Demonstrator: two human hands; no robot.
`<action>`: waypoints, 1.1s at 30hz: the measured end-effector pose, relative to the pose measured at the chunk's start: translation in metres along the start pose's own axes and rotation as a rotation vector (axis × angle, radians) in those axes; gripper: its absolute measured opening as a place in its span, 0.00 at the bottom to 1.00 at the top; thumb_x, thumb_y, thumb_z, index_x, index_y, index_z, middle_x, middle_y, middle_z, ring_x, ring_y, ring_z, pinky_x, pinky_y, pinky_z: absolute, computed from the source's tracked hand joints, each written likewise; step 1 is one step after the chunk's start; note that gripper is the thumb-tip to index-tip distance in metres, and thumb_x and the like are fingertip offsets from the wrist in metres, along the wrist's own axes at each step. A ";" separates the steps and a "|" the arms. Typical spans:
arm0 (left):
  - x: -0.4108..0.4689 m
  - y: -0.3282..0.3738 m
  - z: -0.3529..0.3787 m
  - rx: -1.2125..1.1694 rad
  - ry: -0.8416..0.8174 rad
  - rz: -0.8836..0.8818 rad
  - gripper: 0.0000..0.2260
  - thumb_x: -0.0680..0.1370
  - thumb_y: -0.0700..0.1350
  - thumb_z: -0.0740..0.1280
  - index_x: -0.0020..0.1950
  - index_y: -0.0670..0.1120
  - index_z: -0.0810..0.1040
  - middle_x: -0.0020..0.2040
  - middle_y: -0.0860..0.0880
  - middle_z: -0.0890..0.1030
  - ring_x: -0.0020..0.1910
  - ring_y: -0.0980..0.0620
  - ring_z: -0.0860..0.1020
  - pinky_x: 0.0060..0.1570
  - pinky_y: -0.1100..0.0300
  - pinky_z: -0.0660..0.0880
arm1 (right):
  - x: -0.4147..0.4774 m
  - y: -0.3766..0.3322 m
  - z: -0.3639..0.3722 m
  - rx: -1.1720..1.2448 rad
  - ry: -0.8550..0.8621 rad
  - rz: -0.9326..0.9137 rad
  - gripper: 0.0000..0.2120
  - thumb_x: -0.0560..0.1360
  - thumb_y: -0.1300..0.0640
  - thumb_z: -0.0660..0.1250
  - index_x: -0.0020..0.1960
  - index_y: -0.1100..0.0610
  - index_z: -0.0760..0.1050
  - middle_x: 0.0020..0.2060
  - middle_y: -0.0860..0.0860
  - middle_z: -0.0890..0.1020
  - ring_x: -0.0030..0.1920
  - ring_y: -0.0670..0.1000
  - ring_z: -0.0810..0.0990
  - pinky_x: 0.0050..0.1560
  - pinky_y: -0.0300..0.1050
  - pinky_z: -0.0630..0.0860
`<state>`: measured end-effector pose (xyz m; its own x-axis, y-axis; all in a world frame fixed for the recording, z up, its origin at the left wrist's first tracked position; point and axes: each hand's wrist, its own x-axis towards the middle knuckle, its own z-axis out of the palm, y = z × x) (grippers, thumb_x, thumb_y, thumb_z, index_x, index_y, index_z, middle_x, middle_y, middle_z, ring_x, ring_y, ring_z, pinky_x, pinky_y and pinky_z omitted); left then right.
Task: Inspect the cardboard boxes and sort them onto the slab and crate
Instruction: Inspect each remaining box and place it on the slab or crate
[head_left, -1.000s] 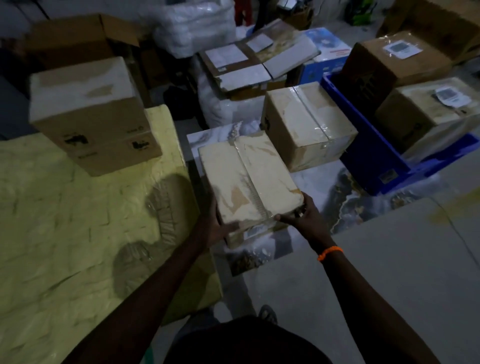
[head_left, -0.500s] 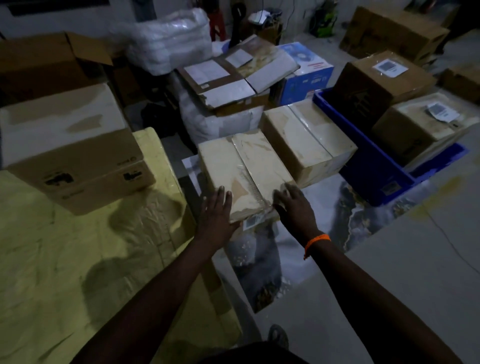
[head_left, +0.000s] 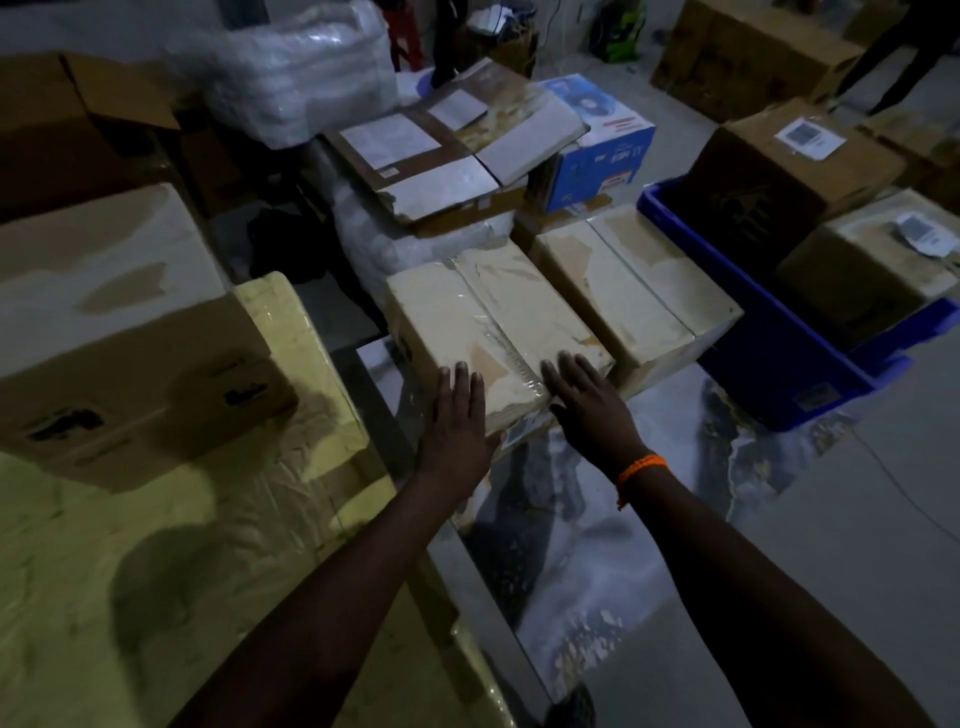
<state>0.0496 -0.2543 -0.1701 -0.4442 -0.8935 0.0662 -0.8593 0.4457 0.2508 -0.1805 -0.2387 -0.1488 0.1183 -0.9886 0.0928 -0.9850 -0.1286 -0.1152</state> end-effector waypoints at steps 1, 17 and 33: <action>0.001 -0.004 0.002 0.031 0.002 0.034 0.39 0.80 0.60 0.63 0.81 0.38 0.54 0.82 0.36 0.51 0.80 0.32 0.49 0.75 0.37 0.60 | -0.003 -0.003 0.002 0.020 0.007 0.015 0.34 0.77 0.58 0.74 0.80 0.59 0.66 0.76 0.65 0.70 0.75 0.69 0.68 0.69 0.67 0.73; -0.017 0.002 0.003 -0.456 0.206 0.162 0.22 0.86 0.50 0.51 0.74 0.41 0.70 0.79 0.40 0.61 0.81 0.41 0.52 0.78 0.64 0.45 | 0.009 0.028 -0.034 0.483 0.099 0.443 0.21 0.79 0.53 0.72 0.67 0.60 0.74 0.56 0.61 0.81 0.53 0.62 0.81 0.48 0.46 0.72; -0.017 0.043 0.013 -0.417 0.121 0.124 0.22 0.83 0.48 0.51 0.75 0.45 0.70 0.79 0.44 0.63 0.81 0.44 0.54 0.74 0.43 0.66 | -0.018 0.066 -0.029 0.173 0.196 0.252 0.08 0.75 0.63 0.74 0.54 0.59 0.83 0.58 0.62 0.78 0.54 0.65 0.78 0.45 0.53 0.78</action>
<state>0.0171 -0.2197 -0.1726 -0.4837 -0.8455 0.2264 -0.6145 0.5122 0.6001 -0.2508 -0.2271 -0.1298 -0.1682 -0.9593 0.2266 -0.9424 0.0891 -0.3224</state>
